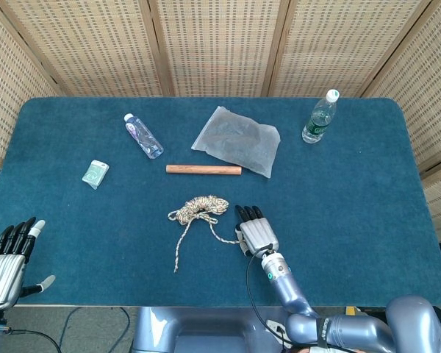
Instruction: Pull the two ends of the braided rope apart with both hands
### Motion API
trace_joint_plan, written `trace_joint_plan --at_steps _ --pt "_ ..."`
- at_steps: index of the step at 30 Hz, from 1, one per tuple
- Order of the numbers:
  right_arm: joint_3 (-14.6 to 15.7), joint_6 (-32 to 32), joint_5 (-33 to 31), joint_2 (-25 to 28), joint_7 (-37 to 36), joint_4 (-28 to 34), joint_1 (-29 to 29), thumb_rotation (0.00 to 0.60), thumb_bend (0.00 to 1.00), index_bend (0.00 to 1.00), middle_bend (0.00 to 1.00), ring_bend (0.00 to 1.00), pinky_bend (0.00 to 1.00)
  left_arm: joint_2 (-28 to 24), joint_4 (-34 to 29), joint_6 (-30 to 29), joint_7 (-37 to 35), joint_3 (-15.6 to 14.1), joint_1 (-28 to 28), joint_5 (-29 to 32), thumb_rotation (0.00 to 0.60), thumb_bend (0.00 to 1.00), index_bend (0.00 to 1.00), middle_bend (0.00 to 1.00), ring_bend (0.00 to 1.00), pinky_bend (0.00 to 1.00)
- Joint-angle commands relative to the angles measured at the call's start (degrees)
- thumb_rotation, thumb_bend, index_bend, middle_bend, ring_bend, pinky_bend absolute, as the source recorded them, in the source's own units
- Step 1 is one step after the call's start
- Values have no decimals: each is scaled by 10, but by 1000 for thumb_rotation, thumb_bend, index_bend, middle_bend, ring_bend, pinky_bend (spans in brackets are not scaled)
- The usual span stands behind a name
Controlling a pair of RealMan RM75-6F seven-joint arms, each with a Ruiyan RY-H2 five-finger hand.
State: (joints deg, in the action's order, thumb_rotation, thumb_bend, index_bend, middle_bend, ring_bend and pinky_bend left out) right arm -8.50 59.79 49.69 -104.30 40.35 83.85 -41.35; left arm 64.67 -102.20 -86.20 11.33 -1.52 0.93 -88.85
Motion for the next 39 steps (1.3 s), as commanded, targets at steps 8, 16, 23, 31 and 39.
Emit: trace_joint_plan --at_steps 8,16,23,31,39 --pt "3 9 24 -3 -14 -3 1 600 434 635 0 0 0 5 7 -5 -2 -1 1 -13 600 9 0 0 0 0" --pt "5 15 42 2 -21 2 3 600 434 639 0 0 0 26 36 -2 22 7 23 -52 600 68 24 0 0 0" --pt "10 18 54 8 -10 16 0 600 434 640 0 0 0 68 110 81 39 24 135 -165 600 155 276 0 0 0" --pt "8 8 50 7 -2 12 -6 600 434 640 0 0 0 131 192 186 15 23 265 -260 600 181 350 0 0 0" --pt "7 -13 50 8 -13 -8 -13 600 434 643 0 0 0 199 235 268 28 22 334 -260 600 219 387 0 0 0"
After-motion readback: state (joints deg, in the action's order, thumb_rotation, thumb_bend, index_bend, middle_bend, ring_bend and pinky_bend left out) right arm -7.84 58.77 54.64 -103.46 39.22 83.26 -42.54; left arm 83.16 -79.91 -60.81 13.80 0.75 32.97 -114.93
